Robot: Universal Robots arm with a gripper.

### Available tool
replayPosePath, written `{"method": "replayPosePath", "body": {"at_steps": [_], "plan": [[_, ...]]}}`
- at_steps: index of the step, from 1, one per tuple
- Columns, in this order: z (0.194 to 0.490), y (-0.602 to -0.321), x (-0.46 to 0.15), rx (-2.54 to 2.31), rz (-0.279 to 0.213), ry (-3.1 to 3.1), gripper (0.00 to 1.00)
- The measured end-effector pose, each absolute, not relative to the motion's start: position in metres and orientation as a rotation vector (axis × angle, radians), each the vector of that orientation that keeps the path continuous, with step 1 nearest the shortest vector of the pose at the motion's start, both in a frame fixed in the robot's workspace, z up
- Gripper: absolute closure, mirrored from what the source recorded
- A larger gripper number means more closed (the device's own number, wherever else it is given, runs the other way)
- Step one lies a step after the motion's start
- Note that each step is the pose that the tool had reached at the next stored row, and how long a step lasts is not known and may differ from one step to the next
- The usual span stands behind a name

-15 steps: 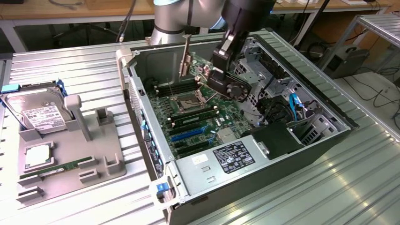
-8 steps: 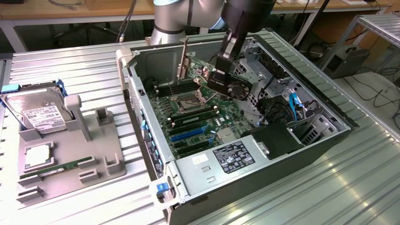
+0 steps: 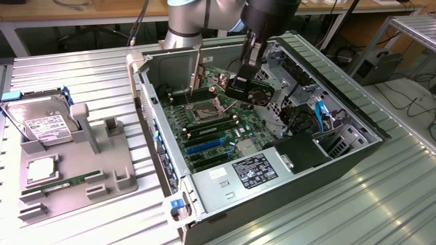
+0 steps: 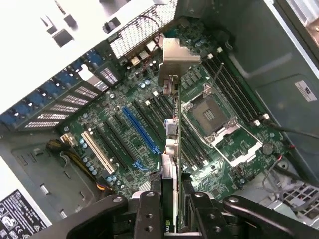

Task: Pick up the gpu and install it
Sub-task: 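Insert the gpu into the slot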

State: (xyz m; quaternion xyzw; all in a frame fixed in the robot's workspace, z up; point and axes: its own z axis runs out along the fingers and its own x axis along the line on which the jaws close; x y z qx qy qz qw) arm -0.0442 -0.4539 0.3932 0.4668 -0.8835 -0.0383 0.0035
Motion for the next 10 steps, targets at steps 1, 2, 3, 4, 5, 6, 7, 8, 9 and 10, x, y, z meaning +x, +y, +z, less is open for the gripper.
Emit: {"method": "replayPosePath", "body": {"at_steps": [1, 2, 3, 4, 5, 6, 7, 8, 9, 10], "plan": [[0.3932, -0.4539, -0.0442, 1.487, -0.12, -2.756, 0.74], [0.393, -0.4539, -0.0442, 1.527, -0.119, -2.733, 0.74], [0.3928, -0.4539, -0.0442, 1.562, -0.119, -2.712, 0.74], [0.3927, -0.4539, -0.0442, 1.586, -0.119, -2.697, 0.74], [0.3926, -0.4539, -0.0442, 1.609, -0.119, -2.683, 0.74], [0.3924, -0.4539, -0.0442, 1.635, -0.119, -2.666, 0.74], [0.3924, -0.4539, -0.0442, 1.658, -0.118, -2.651, 0.74], [0.3922, -0.4539, -0.0442, 1.682, -0.118, -2.635, 0.74], [0.392, -0.4539, -0.0442, 1.704, -0.118, -2.62, 0.74], [0.3917, -0.4539, -0.0442, 1.729, -0.118, -2.603, 0.74]]}}
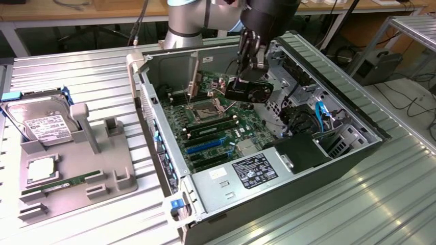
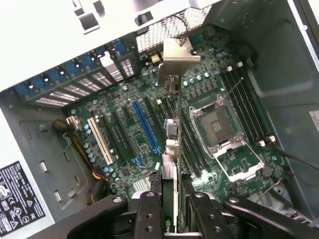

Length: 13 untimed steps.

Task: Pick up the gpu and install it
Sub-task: 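Insert the gpu into the slot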

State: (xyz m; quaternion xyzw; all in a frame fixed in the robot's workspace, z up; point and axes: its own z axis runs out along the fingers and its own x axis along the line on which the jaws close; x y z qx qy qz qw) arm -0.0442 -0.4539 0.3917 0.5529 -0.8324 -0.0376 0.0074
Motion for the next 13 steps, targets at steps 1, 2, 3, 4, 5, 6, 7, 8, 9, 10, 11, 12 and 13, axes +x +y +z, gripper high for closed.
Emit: {"method": "replayPosePath", "body": {"at_steps": [1, 2, 3, 4, 5, 6, 7, 8, 9, 10, 11, 12, 13], "plan": [[0.3915, -0.4539, -0.0442, 1.753, -0.117, -2.586, 0.74], [0.3912, -0.4539, -0.0442, 1.775, -0.117, -2.57, 0.74], [0.3909, -0.4539, -0.0442, 1.803, -0.117, -2.549, 0.74], [0.3907, -0.4539, -0.0442, 1.824, -0.117, -2.533, 0.74], [0.3906, -0.4539, -0.0442, 1.848, -0.116, -2.515, 0.74], [0.3905, -0.4539, -0.0442, 1.877, -0.116, -2.493, 0.74], [0.3903, -0.4539, -0.0442, 1.907, -0.116, -2.469, 0.74], [0.3903, -0.4539, -0.0442, 1.927, -0.115, -2.452, 0.74], [0.3902, -0.4539, -0.0442, 1.954, -0.115, -2.43, 0.74], [0.3901, -0.4539, -0.0442, 1.974, -0.115, -2.413, 0.74], [0.3901, -0.4539, -0.0442, 1.992, -0.114, -2.397, 0.74], [0.39, -0.4539, -0.0442, 2.016, -0.114, -2.376, 0.74], [0.39, -0.4539, -0.0442, 2.06, -0.113, -2.336, 0.74]]}}
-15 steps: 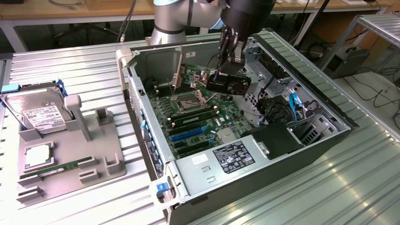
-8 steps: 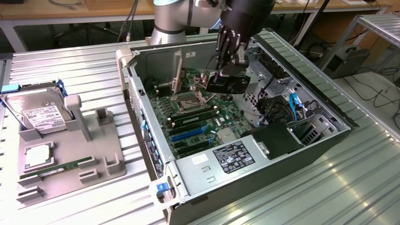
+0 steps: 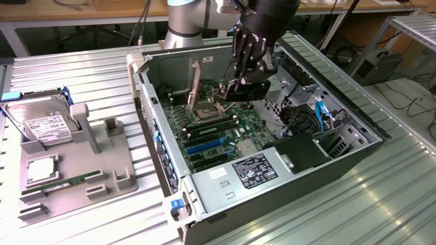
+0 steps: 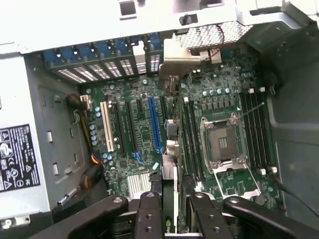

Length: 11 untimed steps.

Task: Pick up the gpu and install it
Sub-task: 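Insert the gpu into the slot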

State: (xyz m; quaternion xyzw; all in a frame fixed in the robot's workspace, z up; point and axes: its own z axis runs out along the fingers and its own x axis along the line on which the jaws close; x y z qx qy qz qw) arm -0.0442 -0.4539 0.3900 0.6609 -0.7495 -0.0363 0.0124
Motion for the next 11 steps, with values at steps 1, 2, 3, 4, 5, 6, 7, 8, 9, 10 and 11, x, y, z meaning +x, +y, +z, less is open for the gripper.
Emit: {"method": "replayPosePath", "body": {"at_steps": [1, 2, 3, 4, 5, 6, 7, 8, 9, 10, 11], "plan": [[0.39, -0.454, -0.044, 2.085, -0.113, -2.313, 0.74], [0.389, -0.454, -0.044, 2.108, -0.112, -2.291, 0.74], [0.389, -0.454, -0.044, 2.133, -0.111, -2.267, 0.74], [0.388, -0.454, -0.044, 2.154, -0.111, -2.246, 0.74], [0.388, -0.454, -0.044, 2.174, -0.11, -2.226, 0.74], [0.386, -0.454, -0.044, 2.195, -0.11, -2.204, 0.74], [0.385, -0.454, -0.044, 2.21, -0.109, -2.188, 0.74], [0.383, -0.454, -0.045, 2.218, -0.11, -2.181, 0.74], [0.381, -0.454, -0.046, 2.22, -0.11, -2.179, 0.74], [0.379, -0.454, -0.047, 2.22, -0.11, -2.179, 0.74], [0.377, -0.455, -0.05, 2.22, -0.11, -2.179, 0.74]]}}
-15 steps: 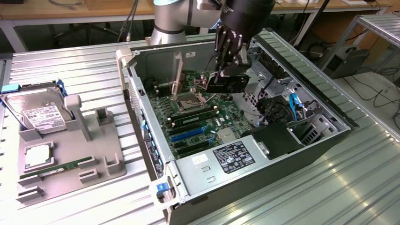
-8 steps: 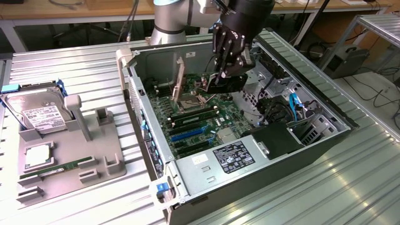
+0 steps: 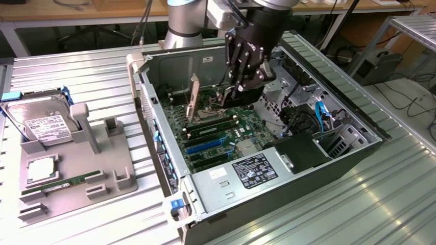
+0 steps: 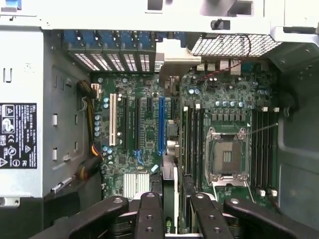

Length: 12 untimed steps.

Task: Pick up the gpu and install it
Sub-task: 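Insert the gpu into the slot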

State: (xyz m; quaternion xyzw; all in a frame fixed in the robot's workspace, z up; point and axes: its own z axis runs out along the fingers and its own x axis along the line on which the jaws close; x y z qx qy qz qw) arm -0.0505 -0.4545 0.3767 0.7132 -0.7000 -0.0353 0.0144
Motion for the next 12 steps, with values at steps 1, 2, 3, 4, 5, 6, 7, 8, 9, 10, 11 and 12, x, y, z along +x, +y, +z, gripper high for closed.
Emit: {"method": "replayPosePath", "body": {"at_steps": [1, 2, 3, 4, 5, 6, 7, 8, 9, 10, 11, 12], "plan": [[0.375, -0.455, -0.053, 2.22, -0.11, -2.179, 0.74], [0.373, -0.455, -0.056, 2.22, -0.109, -2.179, 0.74], [0.37, -0.455, -0.062, 2.221, -0.109, -2.18, 0.74], [0.369, -0.455, -0.064, 2.221, -0.109, -2.18, 0.74], [0.367, -0.455, -0.067, 2.221, -0.108, -2.18, 0.74], [0.365, -0.455, -0.07, 2.221, -0.108, -2.18, 0.74], [0.363, -0.455, -0.072, 2.221, -0.108, -2.18, 0.74], [0.362, -0.455, -0.074, 2.221, -0.108, -2.18, 0.74], [0.36, -0.455, -0.075, 2.221, -0.108, -2.18, 0.74], [0.358, -0.456, -0.076, 2.221, -0.108, -2.18, 0.74], [0.356, -0.456, -0.076, 2.221, -0.108, -2.18, 0.74], [0.354, -0.456, -0.077, 2.221, -0.108, -2.18, 0.74]]}}
